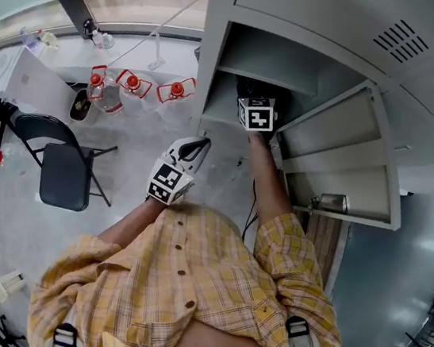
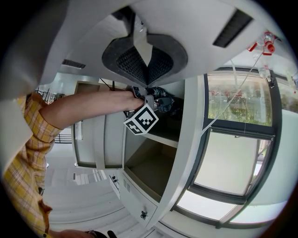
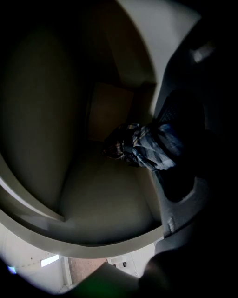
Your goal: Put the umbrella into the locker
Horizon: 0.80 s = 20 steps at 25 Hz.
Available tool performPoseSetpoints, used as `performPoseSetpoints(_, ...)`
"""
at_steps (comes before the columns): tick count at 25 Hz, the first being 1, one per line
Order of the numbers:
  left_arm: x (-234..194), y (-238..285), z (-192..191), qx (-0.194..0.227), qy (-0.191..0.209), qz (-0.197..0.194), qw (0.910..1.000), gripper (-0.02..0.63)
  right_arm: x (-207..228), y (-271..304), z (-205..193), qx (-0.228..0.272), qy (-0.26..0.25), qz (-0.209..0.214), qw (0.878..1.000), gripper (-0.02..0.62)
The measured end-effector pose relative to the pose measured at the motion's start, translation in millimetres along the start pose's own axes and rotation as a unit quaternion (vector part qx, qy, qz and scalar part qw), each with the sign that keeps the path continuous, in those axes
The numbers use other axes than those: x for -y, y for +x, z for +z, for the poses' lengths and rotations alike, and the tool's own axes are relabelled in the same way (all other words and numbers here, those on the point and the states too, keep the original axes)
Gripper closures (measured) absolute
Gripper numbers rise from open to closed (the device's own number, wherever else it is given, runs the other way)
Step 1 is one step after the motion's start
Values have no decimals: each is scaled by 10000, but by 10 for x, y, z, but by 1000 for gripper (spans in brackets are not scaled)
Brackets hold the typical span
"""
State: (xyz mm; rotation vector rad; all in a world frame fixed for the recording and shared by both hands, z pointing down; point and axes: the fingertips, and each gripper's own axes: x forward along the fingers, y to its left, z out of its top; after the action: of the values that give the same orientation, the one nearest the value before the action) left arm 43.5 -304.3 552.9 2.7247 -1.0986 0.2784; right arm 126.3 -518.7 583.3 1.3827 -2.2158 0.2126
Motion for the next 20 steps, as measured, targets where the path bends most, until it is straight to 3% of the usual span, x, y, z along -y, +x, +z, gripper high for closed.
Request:
performPoseSetpoints(10,19,15,-75,-60,-32,-95,9999,601,52,72,-90,-338,-17,-107,9994,376)
performPoseSetpoints(15,33,14,-123,-96,-41,-132,9999,601,59,46,-61,-107,296,98,9995,330)
performPoseSetpoints(20,54,-2,-108,-102,-52,-138,9998,601,39,-45,5,22,280,160,9995,293)
